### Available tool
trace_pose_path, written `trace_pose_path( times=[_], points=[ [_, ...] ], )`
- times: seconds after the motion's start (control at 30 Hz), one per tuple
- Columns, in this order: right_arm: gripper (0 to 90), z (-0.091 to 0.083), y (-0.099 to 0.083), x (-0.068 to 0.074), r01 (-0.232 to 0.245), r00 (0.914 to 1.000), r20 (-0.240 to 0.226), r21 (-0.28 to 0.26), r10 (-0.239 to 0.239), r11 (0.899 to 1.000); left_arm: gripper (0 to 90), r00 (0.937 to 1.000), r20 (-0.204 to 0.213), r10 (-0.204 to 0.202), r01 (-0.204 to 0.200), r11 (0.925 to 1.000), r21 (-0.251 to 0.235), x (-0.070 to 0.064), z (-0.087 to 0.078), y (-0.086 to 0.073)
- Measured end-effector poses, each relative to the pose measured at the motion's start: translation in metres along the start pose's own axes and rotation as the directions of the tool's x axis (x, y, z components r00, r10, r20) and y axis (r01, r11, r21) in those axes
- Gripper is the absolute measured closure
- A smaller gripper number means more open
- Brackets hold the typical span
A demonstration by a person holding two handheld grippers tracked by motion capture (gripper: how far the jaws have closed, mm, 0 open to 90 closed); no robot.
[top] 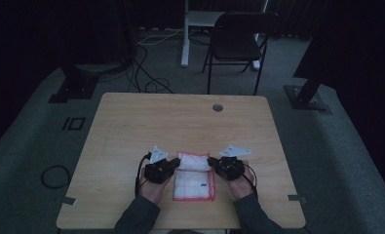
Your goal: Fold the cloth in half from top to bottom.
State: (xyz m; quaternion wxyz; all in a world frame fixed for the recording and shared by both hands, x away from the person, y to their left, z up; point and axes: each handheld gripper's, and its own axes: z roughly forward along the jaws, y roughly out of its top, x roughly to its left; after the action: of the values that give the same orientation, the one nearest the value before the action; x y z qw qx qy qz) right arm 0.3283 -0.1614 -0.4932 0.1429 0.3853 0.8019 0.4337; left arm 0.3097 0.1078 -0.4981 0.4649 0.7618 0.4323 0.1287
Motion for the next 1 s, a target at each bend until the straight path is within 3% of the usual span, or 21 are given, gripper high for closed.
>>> trace_pose_path(
  times=[0.23, 0.43, 0.63, 0.8, 1.0],
  points=[
    [85.6, 0.005, -0.025, 0.008, 0.004, 0.9997, -0.023, 0.059, -0.002, 0.998, 86.4, 1.0000, 0.005, -0.001, 0.001, 0.9989, 0.046, -0.004, 0.002, -0.025],
    [84.2, 0.007, -0.042, 0.011, -0.010, 0.9991, -0.040, 0.095, 0.014, 0.995, 84.5, 0.9991, -0.020, 0.039, -0.037, 0.9951, 0.092, -0.011, 0.004, -0.043],
    [59.5, 0.002, -0.050, 0.015, 0.011, 0.9984, -0.057, 0.135, -0.004, 0.991, 70.0, 0.9976, -0.036, 0.059, -0.054, 0.9922, 0.112, -0.012, 0.000, -0.052],
    [52.7, 0.004, -0.054, 0.017, 0.006, 0.9986, -0.053, 0.160, 0.002, 0.987, 62.5, 0.9995, -0.017, 0.026, -0.024, 0.9942, 0.105, -0.008, -0.003, -0.058],
    [47.7, 0.000, -0.059, 0.026, 0.070, 0.9974, -0.029, 0.186, -0.066, 0.980, 61.8, 0.9977, -0.026, 0.062, -0.058, 0.9888, 0.138, -0.012, -0.005, -0.064]
  ],
)
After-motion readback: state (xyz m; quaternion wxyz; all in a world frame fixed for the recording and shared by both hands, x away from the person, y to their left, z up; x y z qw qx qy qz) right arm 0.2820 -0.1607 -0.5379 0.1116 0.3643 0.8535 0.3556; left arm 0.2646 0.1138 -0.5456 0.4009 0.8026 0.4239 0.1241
